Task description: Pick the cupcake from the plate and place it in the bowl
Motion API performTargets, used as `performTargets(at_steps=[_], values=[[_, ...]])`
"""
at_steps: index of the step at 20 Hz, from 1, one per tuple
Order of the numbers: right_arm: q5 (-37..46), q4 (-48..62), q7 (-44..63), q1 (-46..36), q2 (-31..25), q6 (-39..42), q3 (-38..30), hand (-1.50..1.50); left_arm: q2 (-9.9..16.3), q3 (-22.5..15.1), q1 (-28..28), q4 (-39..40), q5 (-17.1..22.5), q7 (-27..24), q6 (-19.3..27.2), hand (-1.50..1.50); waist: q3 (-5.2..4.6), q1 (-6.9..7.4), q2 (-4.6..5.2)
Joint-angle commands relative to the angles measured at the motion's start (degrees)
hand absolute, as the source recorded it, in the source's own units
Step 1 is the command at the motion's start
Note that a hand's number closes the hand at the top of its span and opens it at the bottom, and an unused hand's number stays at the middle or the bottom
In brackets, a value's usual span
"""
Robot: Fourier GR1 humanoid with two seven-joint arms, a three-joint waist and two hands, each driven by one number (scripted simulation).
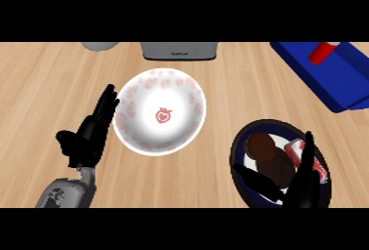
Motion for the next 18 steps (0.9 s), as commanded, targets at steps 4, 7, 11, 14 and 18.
performTargets(at_steps=[4, 7, 11, 14, 18], values=[[-3.6, -1.2, 0.9, -2.8, -0.4, 3.9, -2.2, -1.50, -2.4, -0.5, 4.1, 0.8, -3.1, -2.9, -0.4, 0.00, 0.05, 0.08, -0.04], [-7.1, 1.3, -6.9, -0.4, -0.1, -2.0, -0.9, -1.50, 0.1, 3.6, 0.2, -1.3, -1.0, 1.3, -3.3, 0.00, 0.07, 0.00, -0.05], [-6.1, -5.8, -7.3, 5.0, 0.1, -4.2, 4.5, -1.50, -2.8, 0.7, 4.0, -4.3, -3.0, 0.0, -1.4, 0.00, 0.06, -0.06, -0.12], [-11.3, -4.2, -13.0, 6.0, -0.4, -5.2, 3.8, -1.50, -1.0, 4.9, -0.9, 1.7, -0.8, -0.3, -5.4, 0.00, 0.06, -0.24, -0.05], [-17.5, 2.6, -16.0, 0.5, 0.1, -6.3, -0.3, -1.50, -3.3, 3.8, 0.5, 2.4, -3.7, -2.6, -4.0, 0.00, 0.07, -0.05, -0.02]])
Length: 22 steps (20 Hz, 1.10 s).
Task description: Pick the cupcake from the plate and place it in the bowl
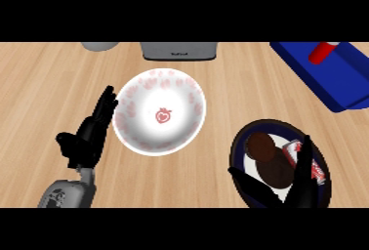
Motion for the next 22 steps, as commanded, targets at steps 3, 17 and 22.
performTargets(at_steps=[3, 17, 22], values=[[-10.7, 5.2, -9.7, 1.3, 0.2, -2.7, -0.3, -1.50, 0.5, 1.9, -0.7, -2.2, 0.8, 2.4, -2.3, 0.00, 0.02, 0.05, -0.01], [-17.0, 17.8, -14.7, -8.0, 0.0, -4.2, -5.8, -1.50, -3.3, 1.9, 0.0, -0.3, -3.5, -0.3, -1.3, 0.00, -0.01, 0.12, 0.02], [-16.3, 23.8, -12.9, -7.6, -2.5, -4.5, -7.3, -1.50, -2.5, 1.9, -0.4, -3.0, -2.6, 3.9, -2.5, 0.00, -0.01, 0.12, 0.01]])
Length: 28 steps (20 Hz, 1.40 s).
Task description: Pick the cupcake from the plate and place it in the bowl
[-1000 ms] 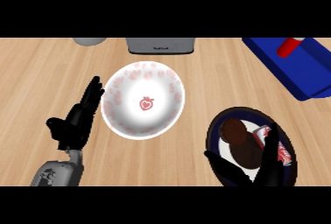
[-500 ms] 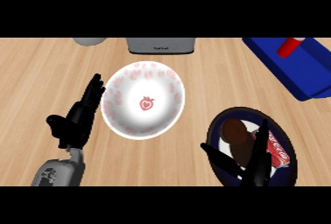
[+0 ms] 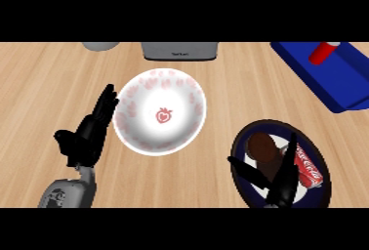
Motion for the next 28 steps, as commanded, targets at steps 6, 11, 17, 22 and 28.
performTargets(at_steps=[6, 11, 17, 22, 28], values=[[0.0, 6.7, 1.1, -3.5, 0.4, 3.3, -2.9, -1.50, 1.5, 2.8, 0.0, -1.4, 1.1, 1.6, -2.6, 0.00, 0.11, -0.09, 0.10], [5.3, 14.8, 2.2, -12.0, -0.4, 5.8, 0.2, 1.50, 0.2, 1.6, 0.0, -0.5, -0.9, -0.2, -0.8, 0.00, 0.09, 0.23, 0.18], [6.9, 15.6, -1.3, -9.8, 0.6, 4.9, 2.5, 1.50, -0.9, -0.3, 3.3, -5.2, -1.3, 2.4, -0.9, 0.00, 0.11, 0.15, 0.04], [4.3, 12.7, -4.3, -7.2, 0.7, 1.1, 5.6, 1.50, -0.1, 1.0, 6.7, -3.4, 0.4, -2.4, -3.6, 0.00, 0.11, 0.12, 0.04], [3.5, 18.7, 8.0, -26.1, 0.7, -6.8, 24.5, 1.50, -2.7, -2.5, -2.2, 0.1, -1.2, -0.1, -3.4, 0.00, 0.11, 7.73, 0.96]])
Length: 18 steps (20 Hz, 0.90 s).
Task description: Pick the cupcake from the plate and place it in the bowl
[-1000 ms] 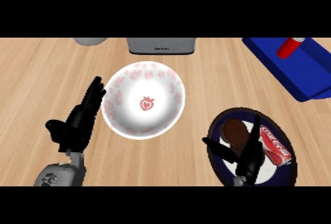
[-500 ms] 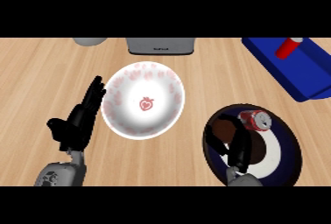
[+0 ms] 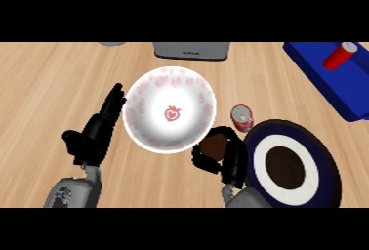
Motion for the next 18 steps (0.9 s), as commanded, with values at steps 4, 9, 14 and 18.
performTargets(at_steps=[4, 9, 14, 18], values=[[0.5, 0.1, 8.8, -16.8, 0.4, -5.3, 10.8, 1.50, -0.8, -2.5, -3.0, 1.5, -0.3, 0.8, -1.9, 0.00, 0.02, 6.19, 0.58], [6.2, 4.4, 13.8, -26.4, 0.4, -8.2, 12.2, 1.50, -2.1, -3.8, -3.2, 2.5, -0.9, 0.5, -1.5, 0.00, -0.38, 5.47, -0.33], [10.8, 9.5, 21.7, -35.8, 0.4, -6.4, 11.7, 1.50, -2.5, -3.5, -3.4, 3.6, -1.3, 0.8, -0.6, 0.00, -0.56, 4.56, -0.99], [13.0, 13.6, 30.0, -44.3, 0.4, -2.3, 9.8, 1.50, -2.3, -2.9, -4.0, 3.5, -1.2, 1.9, -0.4, 0.00, -0.62, 4.51, -1.58]])
